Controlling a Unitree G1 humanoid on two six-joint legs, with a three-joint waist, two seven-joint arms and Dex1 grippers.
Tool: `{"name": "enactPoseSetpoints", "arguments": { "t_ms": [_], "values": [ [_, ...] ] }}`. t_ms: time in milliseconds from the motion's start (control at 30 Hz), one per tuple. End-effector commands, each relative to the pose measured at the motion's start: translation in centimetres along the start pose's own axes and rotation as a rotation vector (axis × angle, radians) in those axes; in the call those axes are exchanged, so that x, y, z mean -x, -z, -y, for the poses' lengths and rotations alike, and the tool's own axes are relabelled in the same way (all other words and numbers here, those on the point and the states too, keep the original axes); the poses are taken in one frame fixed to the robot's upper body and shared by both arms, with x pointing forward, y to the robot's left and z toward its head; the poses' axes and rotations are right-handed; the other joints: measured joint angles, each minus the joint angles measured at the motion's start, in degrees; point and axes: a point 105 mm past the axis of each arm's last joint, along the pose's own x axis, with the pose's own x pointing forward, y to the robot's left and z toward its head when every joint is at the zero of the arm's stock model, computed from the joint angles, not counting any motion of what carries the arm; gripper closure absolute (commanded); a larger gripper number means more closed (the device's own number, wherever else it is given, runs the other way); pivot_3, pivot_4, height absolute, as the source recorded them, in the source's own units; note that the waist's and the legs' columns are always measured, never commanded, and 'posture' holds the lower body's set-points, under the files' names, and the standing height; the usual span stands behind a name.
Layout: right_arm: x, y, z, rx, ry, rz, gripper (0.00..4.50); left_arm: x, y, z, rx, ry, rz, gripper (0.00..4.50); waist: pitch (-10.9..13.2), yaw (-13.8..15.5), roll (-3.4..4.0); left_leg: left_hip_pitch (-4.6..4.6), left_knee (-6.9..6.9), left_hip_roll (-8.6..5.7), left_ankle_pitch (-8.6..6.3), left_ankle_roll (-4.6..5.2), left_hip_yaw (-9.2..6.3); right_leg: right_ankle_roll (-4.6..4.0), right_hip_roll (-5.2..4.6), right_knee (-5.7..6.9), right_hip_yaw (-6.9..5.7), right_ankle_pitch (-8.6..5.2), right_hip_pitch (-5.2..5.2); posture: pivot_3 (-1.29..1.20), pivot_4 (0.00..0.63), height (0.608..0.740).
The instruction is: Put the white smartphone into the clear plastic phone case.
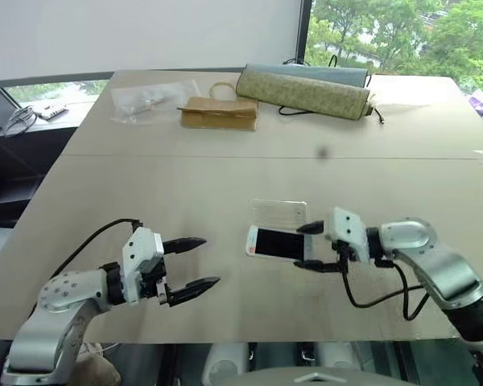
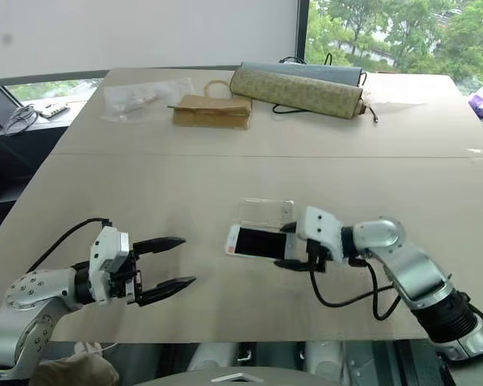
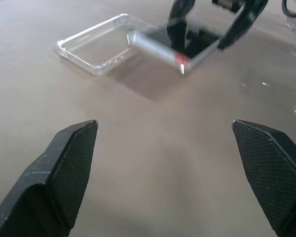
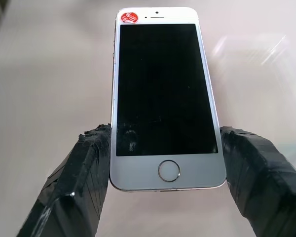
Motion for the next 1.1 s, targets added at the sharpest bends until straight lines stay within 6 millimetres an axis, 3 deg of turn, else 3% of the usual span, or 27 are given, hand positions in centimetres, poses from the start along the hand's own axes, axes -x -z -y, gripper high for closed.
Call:
{"name": "enactPoseSetpoints", "arguments": {
  "t_ms": [33, 267, 433, 700, 1100],
  "values": [
    [0.9, -1.9, 1.9, 0.05, 0.046, 0.003, 1.56, -0.4, -0.5, -0.1, -0.017, 0.016, 0.022, 0.0, 0.0, 0.0, 0.02, 0.0, 0.0, 0.0, 0.0, 0.0, 0.0, 0.0, 0.0, -0.04, -0.01, 0.0, 0.01, 0.0, 0.15, 0.74],
    [-0.1, 0.2, 5.7, 0.121, 0.084, -0.171, 1.56, -1.5, -1.2, -0.8, -0.075, 0.032, 0.04, 0.0, 0.0, 0.0, 0.03, -0.09, -0.01, -0.03, 0.0, 0.01, 0.02, 0.0, 0.02, -0.16, -0.08, 0.0, 0.02, 0.0, 0.15, 0.74],
    [-0.9, 1.3, 6.5, 0.16, 0.043, -0.242, 1.56, -2.0, -1.7, -1.1, -0.102, 0.042, 0.04, 0.0, 0.1, -0.1, 0.04, -0.1, -0.02, -0.02, 0.0, 0.01, 0.07, 0.02, 0.09, -0.16, -0.06, 0.01, 0.01, 0.0, 0.15, 0.74],
    [-1.2, 2.9, 6.0, 0.211, -0.039, -0.332, 1.56, -2.2, -2.3, -1.1, -0.104, 0.021, 0.048, 0.0, 0.1, -0.1, 0.1, -0.06, -0.02, -0.02, 0.11, -0.17, 0.15, 0.24, 0.16, -0.16, -0.21, 0.13, 0.01, 0.0, 0.15, 0.74],
    [-1.1, 2.7, 3.2, 0.203, -0.165, -0.334, 1.56, -2.4, -2.3, -0.7, -0.092, 0.028, 0.03, 0.0, 0.1, 0.0, 0.11, -0.07, -0.03, -0.01, 0.14, -0.24, 0.09, 0.23, 0.07, -0.18, -0.31, 0.12, 0.04, 0.0, 0.15, 0.74]
  ]
}}
